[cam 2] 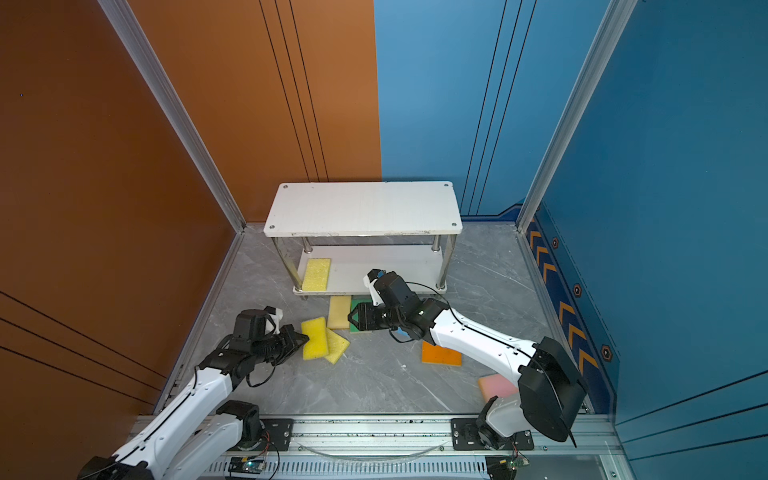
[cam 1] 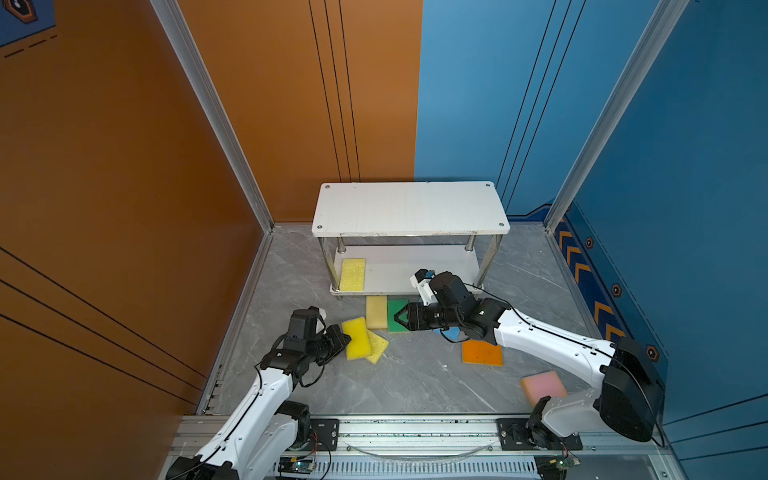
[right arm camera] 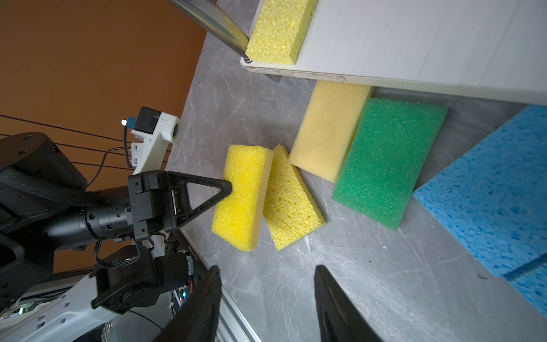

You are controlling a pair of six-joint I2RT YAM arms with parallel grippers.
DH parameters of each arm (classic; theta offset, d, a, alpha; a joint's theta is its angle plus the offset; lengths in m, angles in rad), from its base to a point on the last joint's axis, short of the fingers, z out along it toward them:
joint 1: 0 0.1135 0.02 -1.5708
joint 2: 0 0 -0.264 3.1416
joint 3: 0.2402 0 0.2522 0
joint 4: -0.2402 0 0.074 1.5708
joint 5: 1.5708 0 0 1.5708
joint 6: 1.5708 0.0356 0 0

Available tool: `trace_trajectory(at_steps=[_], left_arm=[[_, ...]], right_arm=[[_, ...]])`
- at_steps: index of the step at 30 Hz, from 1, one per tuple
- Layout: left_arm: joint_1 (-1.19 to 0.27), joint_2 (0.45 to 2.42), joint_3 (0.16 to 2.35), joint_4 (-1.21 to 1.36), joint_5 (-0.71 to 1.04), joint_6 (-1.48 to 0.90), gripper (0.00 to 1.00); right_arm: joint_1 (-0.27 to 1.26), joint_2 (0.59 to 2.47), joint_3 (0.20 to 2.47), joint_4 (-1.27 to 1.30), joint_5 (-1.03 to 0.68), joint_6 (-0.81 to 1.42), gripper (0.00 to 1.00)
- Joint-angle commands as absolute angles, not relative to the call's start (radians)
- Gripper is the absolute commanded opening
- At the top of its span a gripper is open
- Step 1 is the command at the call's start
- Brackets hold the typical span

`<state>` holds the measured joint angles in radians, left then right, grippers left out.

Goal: Place and organize the cleaning sponges onto the shelf
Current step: 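Close the right gripper on the yellow foam sponge and lift it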

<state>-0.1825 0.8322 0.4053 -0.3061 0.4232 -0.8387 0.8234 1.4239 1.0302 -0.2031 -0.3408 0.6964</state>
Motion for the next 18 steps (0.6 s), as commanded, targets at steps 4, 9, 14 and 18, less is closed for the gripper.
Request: trace_trajectory(at_steps=[4,9,14,18], left_arm=[[-0.209,0.841,0.46,-0.261,0.525,-0.868,0.0],[-0.21,0.858,0.466,-0.198,0.6,-0.912,0.0],[-0.213,0.881,0.49,-0.14,0.651,-0.92,0.0],[-0.214,0.895,0.501,-0.123,0.672,-0.931,0.0]], right_arm=[[0.788,1.367,1.023,-0.27,-0.428,0.701,0.58],[0.796,1.35,1.001,-0.268,-0.451,0.709,0.59],[0.822,1.353,0.991,-0.247,-0.473,0.714,0.59],[0.842,1.369,0.975,-0.18,-0.498,0.74,0.59]])
